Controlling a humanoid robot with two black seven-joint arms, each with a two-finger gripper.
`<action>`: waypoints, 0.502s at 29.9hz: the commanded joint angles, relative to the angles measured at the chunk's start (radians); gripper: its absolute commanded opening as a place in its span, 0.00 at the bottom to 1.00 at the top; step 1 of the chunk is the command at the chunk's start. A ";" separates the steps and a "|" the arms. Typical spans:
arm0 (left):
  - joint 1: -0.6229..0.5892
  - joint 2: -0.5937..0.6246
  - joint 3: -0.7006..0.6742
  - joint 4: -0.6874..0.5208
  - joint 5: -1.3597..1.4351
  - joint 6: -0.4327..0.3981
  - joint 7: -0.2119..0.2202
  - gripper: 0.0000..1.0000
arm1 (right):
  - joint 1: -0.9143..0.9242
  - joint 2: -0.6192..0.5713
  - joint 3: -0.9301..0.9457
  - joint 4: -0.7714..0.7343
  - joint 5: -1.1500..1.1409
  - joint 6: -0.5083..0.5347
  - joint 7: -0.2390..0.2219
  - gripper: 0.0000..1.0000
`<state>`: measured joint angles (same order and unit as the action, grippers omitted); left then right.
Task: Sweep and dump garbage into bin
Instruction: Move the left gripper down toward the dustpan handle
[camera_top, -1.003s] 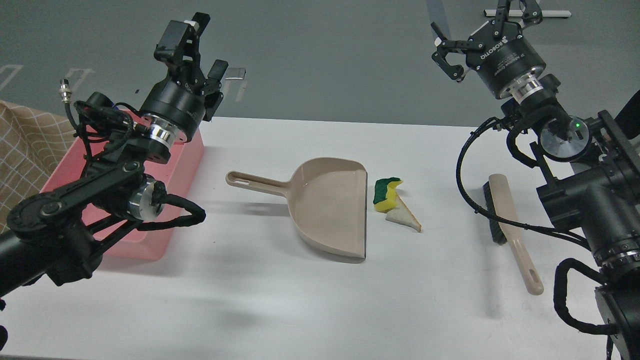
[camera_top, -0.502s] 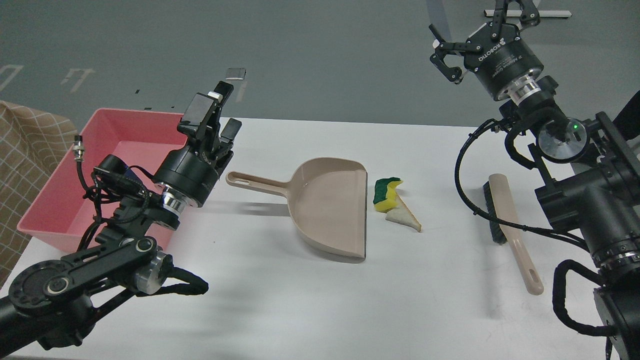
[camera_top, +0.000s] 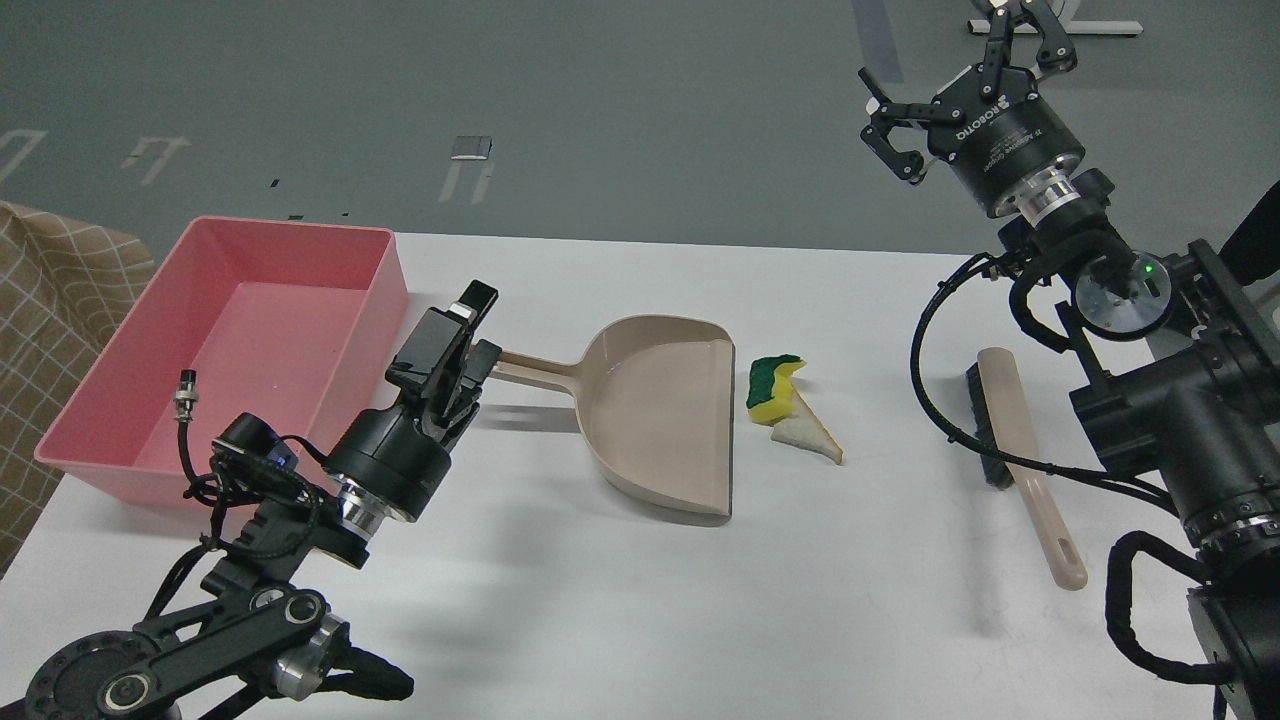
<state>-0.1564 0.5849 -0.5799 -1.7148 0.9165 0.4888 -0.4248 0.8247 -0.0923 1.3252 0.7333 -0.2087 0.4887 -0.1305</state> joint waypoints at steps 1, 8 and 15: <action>0.017 -0.025 0.002 0.018 0.015 0.000 0.000 0.98 | -0.001 0.000 0.000 0.000 0.000 0.000 0.000 1.00; 0.020 -0.054 0.006 0.099 0.016 0.000 0.003 0.98 | -0.003 0.002 0.000 0.000 0.000 0.000 0.000 1.00; 0.018 -0.109 0.034 0.214 0.015 0.000 0.000 0.98 | -0.002 0.002 -0.001 0.000 0.000 0.000 0.000 1.00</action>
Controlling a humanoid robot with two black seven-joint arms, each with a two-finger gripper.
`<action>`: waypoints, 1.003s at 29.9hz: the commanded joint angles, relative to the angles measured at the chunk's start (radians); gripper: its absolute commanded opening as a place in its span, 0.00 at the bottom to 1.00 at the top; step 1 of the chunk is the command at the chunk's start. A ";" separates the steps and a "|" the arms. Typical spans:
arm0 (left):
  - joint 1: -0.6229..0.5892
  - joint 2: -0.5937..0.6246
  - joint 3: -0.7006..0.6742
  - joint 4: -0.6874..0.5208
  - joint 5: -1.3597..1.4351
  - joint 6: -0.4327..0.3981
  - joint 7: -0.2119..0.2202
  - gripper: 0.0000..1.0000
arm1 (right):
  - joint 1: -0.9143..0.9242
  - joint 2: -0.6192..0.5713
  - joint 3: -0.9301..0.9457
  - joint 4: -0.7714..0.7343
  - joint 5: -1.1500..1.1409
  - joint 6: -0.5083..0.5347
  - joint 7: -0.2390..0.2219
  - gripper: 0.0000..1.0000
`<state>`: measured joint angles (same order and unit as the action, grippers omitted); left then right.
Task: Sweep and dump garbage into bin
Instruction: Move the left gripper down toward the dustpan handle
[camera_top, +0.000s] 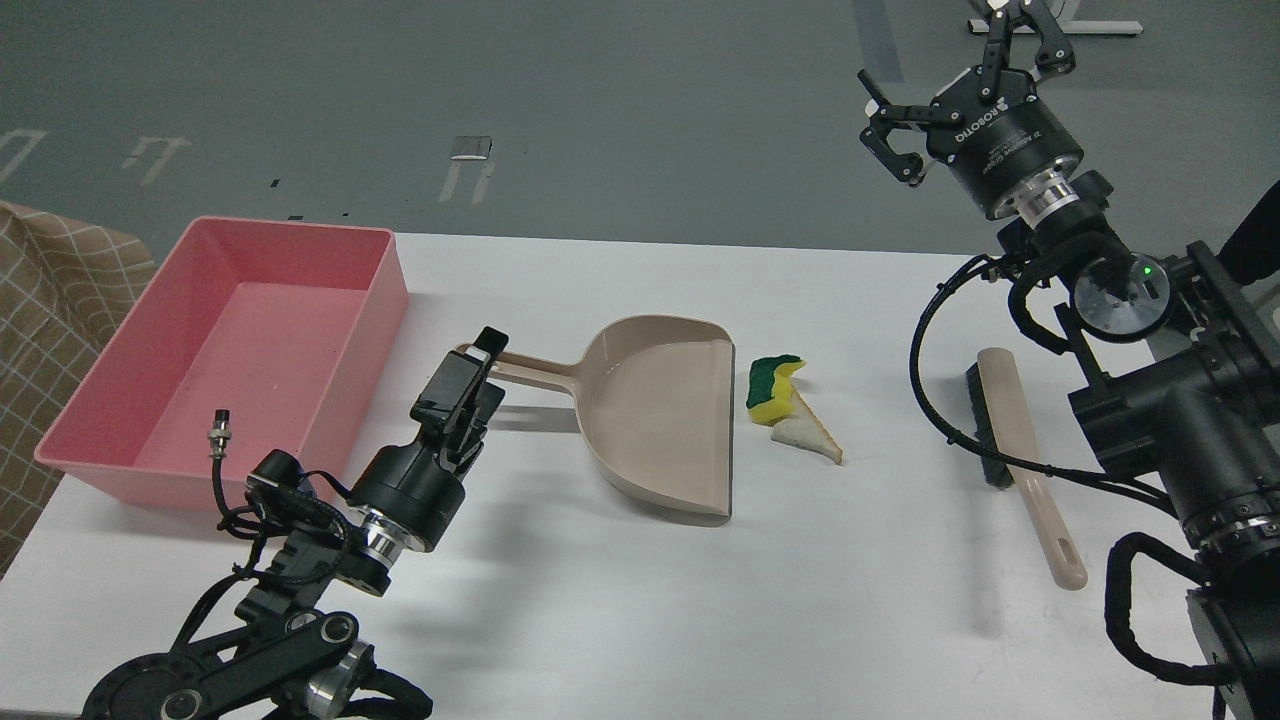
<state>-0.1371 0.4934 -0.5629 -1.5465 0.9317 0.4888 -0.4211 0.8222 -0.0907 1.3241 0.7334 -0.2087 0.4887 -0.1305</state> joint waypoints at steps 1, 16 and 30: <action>-0.003 -0.024 0.021 0.057 -0.001 0.000 -0.005 0.98 | 0.000 0.000 0.000 0.000 0.000 0.000 0.000 1.00; -0.076 -0.099 0.031 0.279 -0.001 0.000 -0.034 0.98 | -0.008 0.002 0.000 0.001 0.000 0.000 0.000 1.00; -0.162 -0.162 0.069 0.428 -0.001 0.000 -0.044 0.98 | -0.008 0.002 0.000 0.001 0.000 0.000 0.000 1.00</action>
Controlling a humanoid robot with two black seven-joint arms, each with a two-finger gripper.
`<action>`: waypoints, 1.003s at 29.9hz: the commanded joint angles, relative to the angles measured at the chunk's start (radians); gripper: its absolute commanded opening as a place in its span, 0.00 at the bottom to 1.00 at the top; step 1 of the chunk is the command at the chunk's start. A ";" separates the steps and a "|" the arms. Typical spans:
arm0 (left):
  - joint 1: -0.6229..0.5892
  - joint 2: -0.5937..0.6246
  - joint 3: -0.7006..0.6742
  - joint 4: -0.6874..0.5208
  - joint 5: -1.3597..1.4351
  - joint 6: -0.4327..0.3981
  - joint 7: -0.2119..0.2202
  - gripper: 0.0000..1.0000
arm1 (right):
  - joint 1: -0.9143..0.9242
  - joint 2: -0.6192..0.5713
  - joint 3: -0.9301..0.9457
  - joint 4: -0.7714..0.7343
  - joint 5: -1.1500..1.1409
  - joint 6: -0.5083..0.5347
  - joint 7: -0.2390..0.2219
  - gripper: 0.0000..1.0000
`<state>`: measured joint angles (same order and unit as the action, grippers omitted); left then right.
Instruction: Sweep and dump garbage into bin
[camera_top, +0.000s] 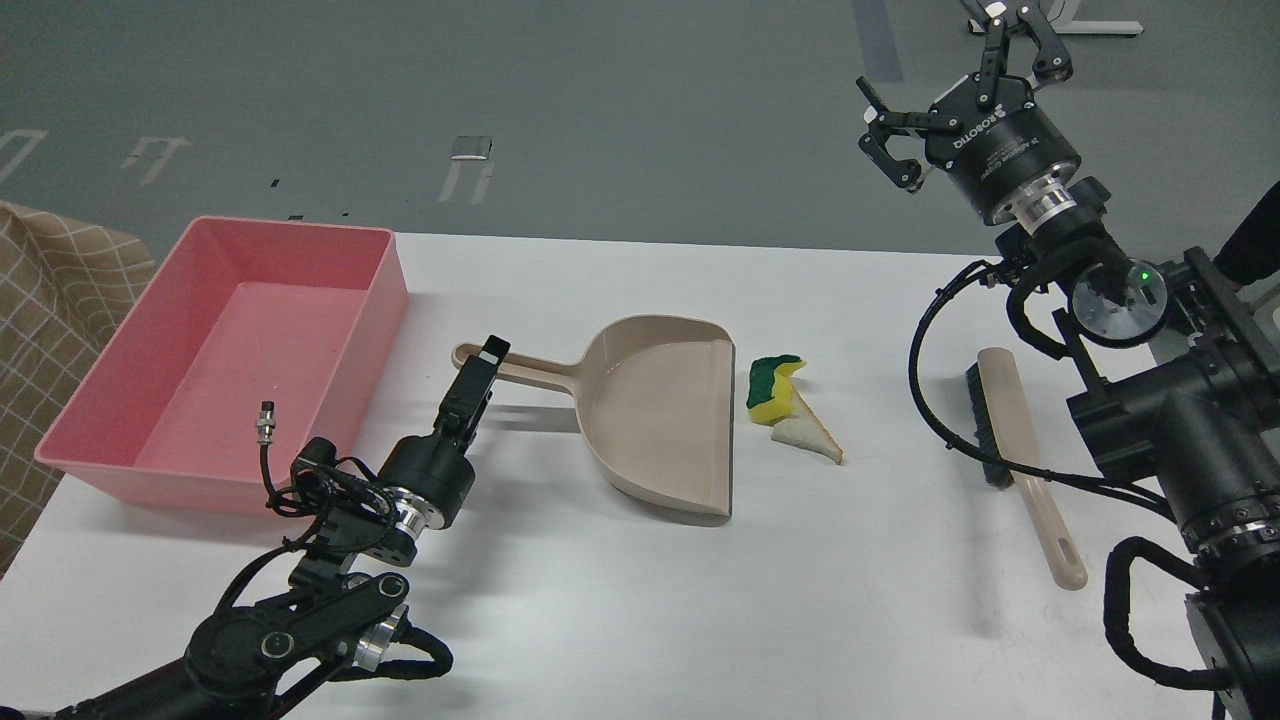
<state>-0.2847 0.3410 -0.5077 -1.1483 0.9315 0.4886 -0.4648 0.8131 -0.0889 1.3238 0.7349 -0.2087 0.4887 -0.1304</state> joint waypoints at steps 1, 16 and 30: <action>-0.022 -0.019 0.015 0.042 0.000 0.000 0.000 0.98 | 0.001 0.000 0.000 0.000 0.000 0.000 0.000 1.00; -0.094 -0.085 0.015 0.150 -0.003 0.000 0.002 0.95 | 0.000 0.000 0.000 0.000 0.000 0.000 0.000 1.00; -0.097 -0.091 0.017 0.153 -0.002 0.000 0.000 0.59 | 0.001 0.000 0.000 0.000 0.000 0.000 0.000 1.00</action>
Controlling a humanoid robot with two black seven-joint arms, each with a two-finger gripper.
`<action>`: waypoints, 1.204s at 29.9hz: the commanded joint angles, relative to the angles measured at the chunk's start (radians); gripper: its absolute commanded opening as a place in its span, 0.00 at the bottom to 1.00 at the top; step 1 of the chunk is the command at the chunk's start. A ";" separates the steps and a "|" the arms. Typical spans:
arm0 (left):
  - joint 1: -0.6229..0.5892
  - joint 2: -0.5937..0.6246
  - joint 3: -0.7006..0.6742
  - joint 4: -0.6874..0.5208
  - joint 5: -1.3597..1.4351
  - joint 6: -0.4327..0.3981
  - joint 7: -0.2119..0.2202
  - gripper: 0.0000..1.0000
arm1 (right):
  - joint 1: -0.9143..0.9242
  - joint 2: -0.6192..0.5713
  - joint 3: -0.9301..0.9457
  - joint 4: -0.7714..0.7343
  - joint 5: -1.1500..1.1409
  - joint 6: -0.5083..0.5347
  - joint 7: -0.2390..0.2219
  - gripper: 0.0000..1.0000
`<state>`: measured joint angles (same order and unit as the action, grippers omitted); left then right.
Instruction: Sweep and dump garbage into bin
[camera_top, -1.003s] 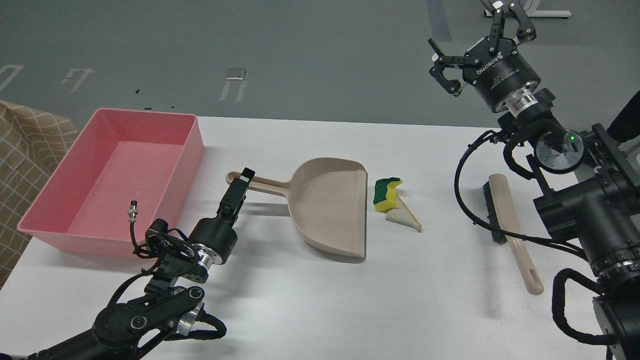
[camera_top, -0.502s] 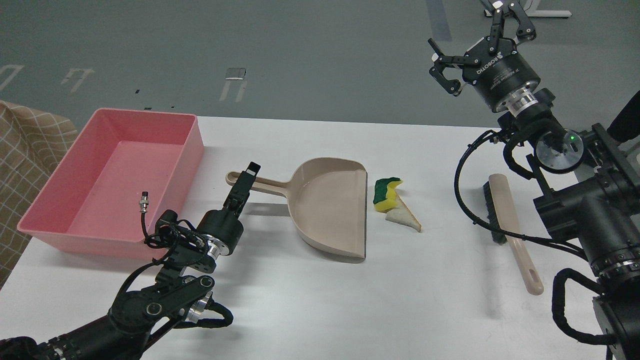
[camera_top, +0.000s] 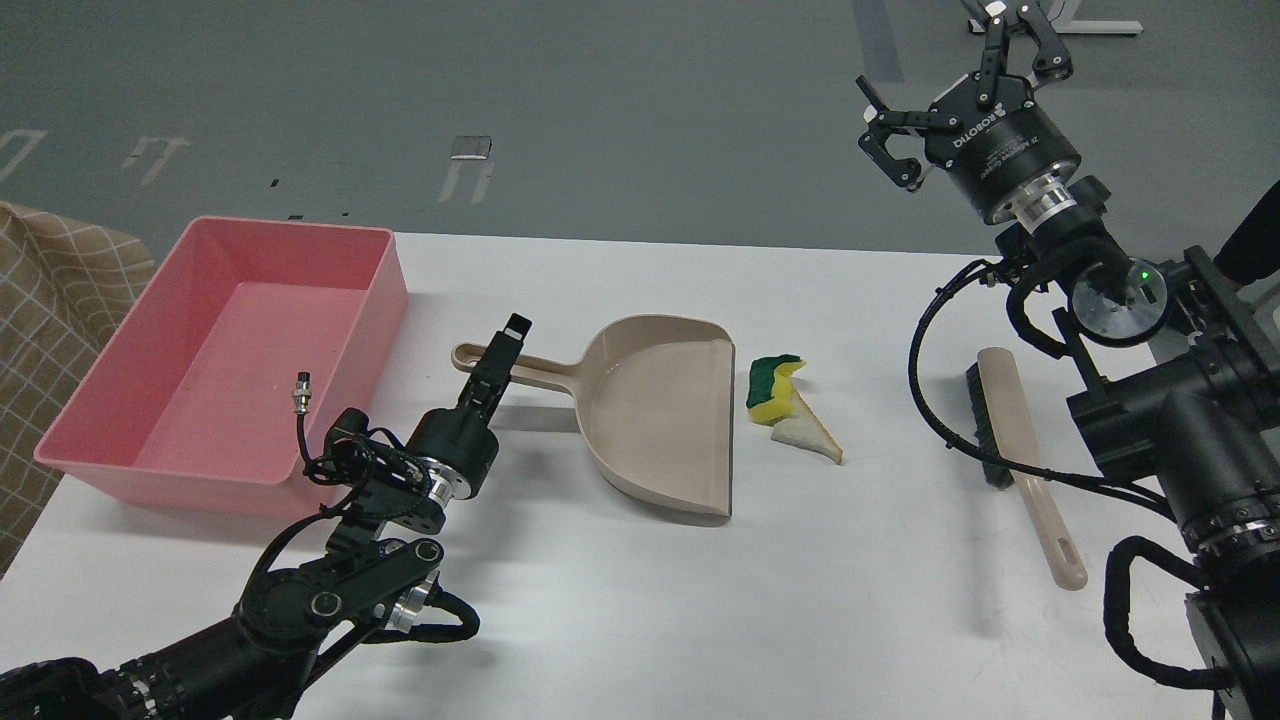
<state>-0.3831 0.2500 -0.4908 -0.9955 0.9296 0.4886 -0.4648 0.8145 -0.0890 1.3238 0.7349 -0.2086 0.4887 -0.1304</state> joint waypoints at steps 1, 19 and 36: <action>0.001 0.000 0.000 0.000 0.000 0.000 0.000 0.54 | 0.000 0.000 0.000 0.000 0.000 0.000 0.000 1.00; -0.003 0.000 0.051 0.000 -0.015 0.000 -0.003 0.00 | -0.002 0.000 0.000 0.001 0.000 0.000 0.000 1.00; -0.051 0.014 0.130 -0.008 -0.014 0.000 -0.002 0.00 | 0.046 -0.250 -0.348 0.070 -0.031 0.000 -0.008 1.00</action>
<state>-0.4310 0.2602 -0.3638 -1.0038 0.9165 0.4887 -0.4665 0.8406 -0.2616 1.0855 0.7846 -0.2198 0.4887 -0.1382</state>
